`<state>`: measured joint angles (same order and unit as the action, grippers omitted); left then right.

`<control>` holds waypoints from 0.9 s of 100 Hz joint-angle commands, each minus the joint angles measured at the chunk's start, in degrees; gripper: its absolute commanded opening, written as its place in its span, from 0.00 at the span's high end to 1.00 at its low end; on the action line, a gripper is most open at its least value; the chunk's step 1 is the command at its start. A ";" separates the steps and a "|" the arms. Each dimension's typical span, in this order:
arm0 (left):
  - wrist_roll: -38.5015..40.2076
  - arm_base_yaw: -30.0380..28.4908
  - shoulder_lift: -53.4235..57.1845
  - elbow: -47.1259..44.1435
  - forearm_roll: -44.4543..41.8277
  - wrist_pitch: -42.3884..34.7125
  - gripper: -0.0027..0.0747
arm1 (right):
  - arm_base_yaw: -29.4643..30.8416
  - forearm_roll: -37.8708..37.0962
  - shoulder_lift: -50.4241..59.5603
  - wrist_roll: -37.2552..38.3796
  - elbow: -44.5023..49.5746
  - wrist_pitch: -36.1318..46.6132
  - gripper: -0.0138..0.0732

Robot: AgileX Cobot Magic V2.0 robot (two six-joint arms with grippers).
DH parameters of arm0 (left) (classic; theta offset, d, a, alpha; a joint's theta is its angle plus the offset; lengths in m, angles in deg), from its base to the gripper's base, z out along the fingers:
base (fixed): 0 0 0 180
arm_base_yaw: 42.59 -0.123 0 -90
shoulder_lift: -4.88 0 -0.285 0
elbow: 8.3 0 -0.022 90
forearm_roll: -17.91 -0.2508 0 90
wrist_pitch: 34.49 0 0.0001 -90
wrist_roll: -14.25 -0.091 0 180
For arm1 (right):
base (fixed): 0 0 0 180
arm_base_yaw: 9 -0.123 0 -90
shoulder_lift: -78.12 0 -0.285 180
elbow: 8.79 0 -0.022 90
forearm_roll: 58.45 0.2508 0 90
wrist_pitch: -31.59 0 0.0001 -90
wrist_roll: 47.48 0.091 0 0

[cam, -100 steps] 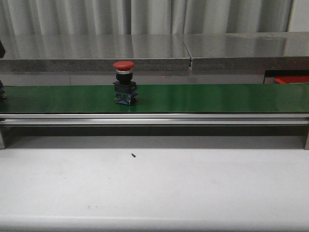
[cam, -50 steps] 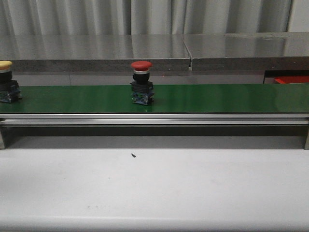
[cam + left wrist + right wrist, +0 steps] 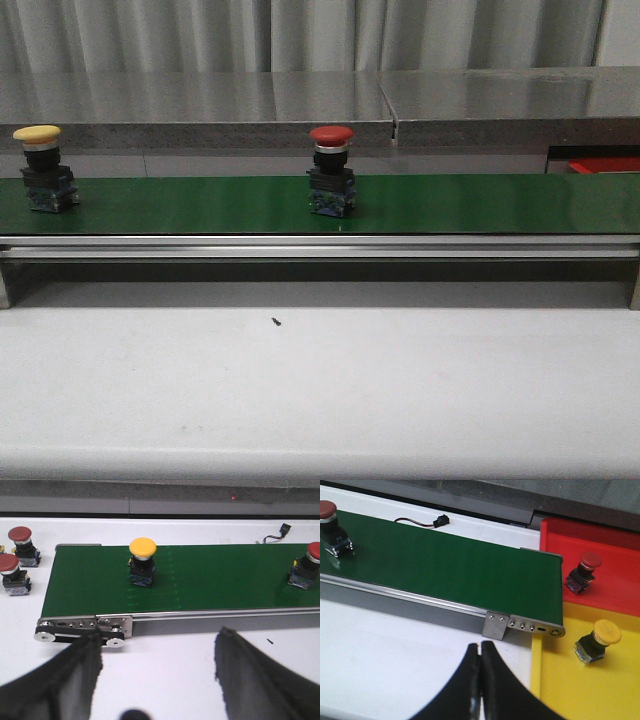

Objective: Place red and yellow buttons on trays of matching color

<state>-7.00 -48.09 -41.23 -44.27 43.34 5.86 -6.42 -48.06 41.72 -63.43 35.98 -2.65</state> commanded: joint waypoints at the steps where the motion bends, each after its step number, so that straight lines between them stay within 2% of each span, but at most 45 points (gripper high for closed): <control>1: -0.17 0.30 3.91 -1.12 2.49 -4.36 0.61 | -0.23 0.20 -0.20 -0.44 -1.41 4.26 0.98; 12: -0.17 0.30 7.97 -3.90 2.49 -4.90 0.89 | -0.23 0.20 -0.19 -0.44 -1.35 3.34 0.97; 16: -0.17 0.30 9.20 -4.68 2.49 -5.16 0.98 | -0.23 0.20 -0.19 -0.44 -1.35 2.41 0.93; 19: -0.17 0.30 9.87 -4.98 2.49 -5.45 0.99 | -0.23 0.20 -0.19 -0.44 -1.35 1.20 0.88; 26: -0.17 0.30 10.66 -5.50 2.49 -5.69 0.99 | -0.23 0.20 -0.19 -0.44 -1.35 -0.79 0.70; 38: -0.17 0.30 10.54 -5.77 2.49 -6.22 0.99 | -0.23 0.26 -0.19 -0.44 -1.35 -1.05 0.26; 44: -0.17 0.30 10.54 -5.77 2.57 -6.31 0.99 | -0.23 0.26 -0.19 -0.44 -1.35 -0.32 0.13; 61: -0.17 0.30 10.54 -5.77 2.57 -6.31 0.99 | -0.23 2.11 -3.46 -0.44 -4.04 -0.35 0.17; 90: -0.17 0.30 10.54 -5.77 2.71 -6.77 0.99 | -0.99 4.00 -24.01 -0.44 -17.35 -5.86 0.17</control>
<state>-7.14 -48.09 -30.37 -51.55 44.13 3.43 -6.82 -45.27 23.00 -63.43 23.77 -10.81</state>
